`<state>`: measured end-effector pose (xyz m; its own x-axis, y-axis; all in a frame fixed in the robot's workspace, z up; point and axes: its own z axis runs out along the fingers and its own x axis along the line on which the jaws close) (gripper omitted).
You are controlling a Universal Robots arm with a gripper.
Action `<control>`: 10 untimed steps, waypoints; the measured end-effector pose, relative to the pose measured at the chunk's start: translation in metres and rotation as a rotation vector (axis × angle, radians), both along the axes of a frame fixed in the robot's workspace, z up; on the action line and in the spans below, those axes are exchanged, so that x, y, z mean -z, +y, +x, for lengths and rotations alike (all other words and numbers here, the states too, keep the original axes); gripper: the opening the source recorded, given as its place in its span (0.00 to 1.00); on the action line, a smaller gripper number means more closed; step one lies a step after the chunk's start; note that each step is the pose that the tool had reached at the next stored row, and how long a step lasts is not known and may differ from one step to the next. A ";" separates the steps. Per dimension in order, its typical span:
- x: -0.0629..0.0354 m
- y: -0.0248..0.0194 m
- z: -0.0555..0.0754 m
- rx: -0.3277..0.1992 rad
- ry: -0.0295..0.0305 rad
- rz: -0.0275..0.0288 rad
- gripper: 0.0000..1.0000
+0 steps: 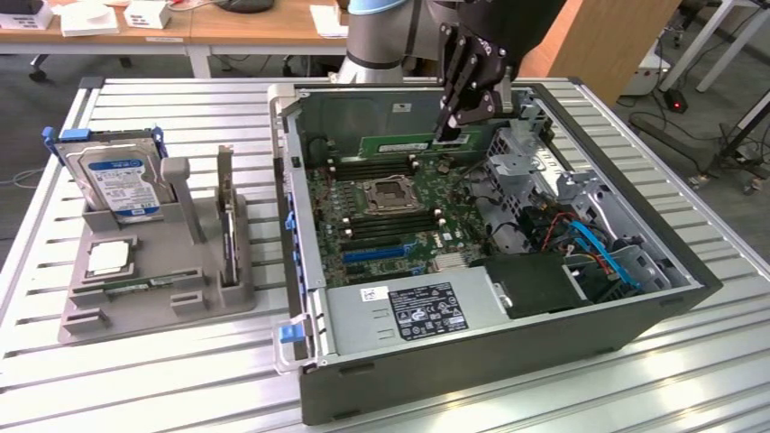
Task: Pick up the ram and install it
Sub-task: 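Pick up the ram and move it above insertion slot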
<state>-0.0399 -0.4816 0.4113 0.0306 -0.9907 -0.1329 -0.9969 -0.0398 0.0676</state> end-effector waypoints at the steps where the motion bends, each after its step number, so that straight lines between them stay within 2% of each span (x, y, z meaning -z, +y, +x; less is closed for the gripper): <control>1: -0.0001 0.0000 0.000 0.000 0.0000 -0.0001 0.11; 10: 0.0000 0.0001 0.000 0.000 0.0000 -0.0005 0.11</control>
